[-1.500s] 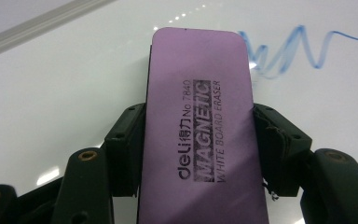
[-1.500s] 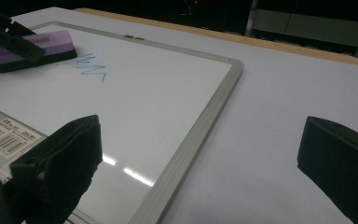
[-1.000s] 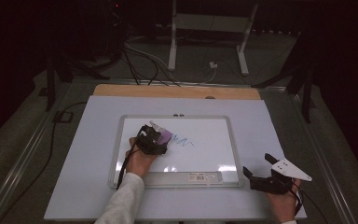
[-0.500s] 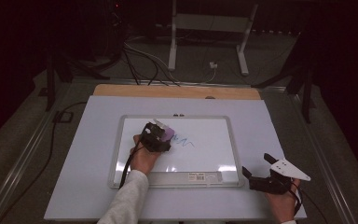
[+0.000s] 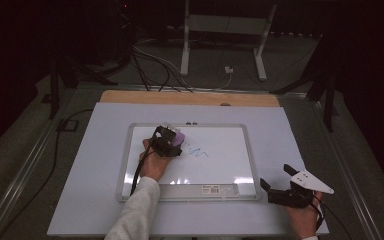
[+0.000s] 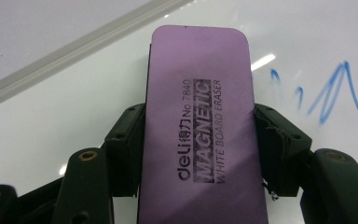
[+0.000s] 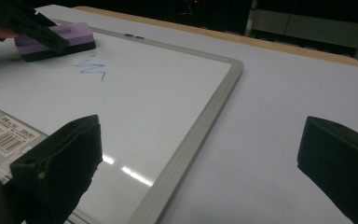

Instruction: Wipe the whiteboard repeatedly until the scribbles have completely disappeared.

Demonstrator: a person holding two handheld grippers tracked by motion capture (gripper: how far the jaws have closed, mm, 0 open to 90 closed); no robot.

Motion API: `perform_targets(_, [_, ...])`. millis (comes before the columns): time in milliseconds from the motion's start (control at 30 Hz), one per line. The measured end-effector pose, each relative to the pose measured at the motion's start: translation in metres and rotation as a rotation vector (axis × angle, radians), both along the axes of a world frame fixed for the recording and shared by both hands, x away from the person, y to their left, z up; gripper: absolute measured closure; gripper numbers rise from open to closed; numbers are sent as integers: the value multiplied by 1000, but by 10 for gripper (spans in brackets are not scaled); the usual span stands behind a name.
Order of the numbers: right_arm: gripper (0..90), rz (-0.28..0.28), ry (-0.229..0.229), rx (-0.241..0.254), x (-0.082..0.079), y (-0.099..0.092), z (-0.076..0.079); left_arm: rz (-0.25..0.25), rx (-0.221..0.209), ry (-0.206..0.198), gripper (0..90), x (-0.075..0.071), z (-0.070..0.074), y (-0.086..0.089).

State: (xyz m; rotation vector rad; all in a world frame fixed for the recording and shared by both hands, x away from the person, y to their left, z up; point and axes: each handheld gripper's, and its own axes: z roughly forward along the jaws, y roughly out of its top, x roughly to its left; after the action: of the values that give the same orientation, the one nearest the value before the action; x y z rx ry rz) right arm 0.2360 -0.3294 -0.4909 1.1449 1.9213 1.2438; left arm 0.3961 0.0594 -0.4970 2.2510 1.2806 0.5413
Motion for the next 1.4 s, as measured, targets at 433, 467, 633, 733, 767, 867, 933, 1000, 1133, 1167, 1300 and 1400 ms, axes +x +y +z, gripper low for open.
perform_targets(433, [0, 0, 0, -2, 0, 1, 0, -83, 34, -17, 419, -7, 1, -21])
perform_targets(467, [0, 0, 0, 0, 0, 0, 0, -64, 30, -19, 419, -4, 0, -17])
perform_targets(633, [0, -3, -2, 2, 0, -2, 0, 6, -4, 2, 419, 5, -1, -6])
perform_targets(733, [0, -2, 3, 0, 1, -1, 0, -22, 5, -1, 419, 0, 0, -14])
perform_targets(767, [0, -2, 2, 0, 1, 0, -1, -36, 6, -1, 419, -3, 0, -18])
perform_targets(867, [0, 0, 1, -3, 1, 1, 0, -86, -13, 6, 419, -11, 0, -29])
perform_targets(933, [0, 0, 1, -3, 1, 1, 0, -121, -38, 18, 419, -16, -1, -34])
perform_targets(1000, [0, -2, 1, -1, 1, 0, 0, -146, -73, 32, 419, -19, -2, -36])
perform_targets(1133, [0, -4, 1, 0, 0, -1, 0, -141, -94, 36, 417, -18, -2, -33])
perform_targets(1167, [0, -3, 0, 0, 0, -1, 0, -137, -88, 19, 416, -18, -2, -32])
perform_targets(1300, [0, -5, 1, 1, 1, -2, 0, -118, -139, -30, 331, -19, 6, -27])
perform_targets(1400, [0, -3, 4, 1, 1, -1, 0, -127, -133, -40, 332, -21, 9, -25])
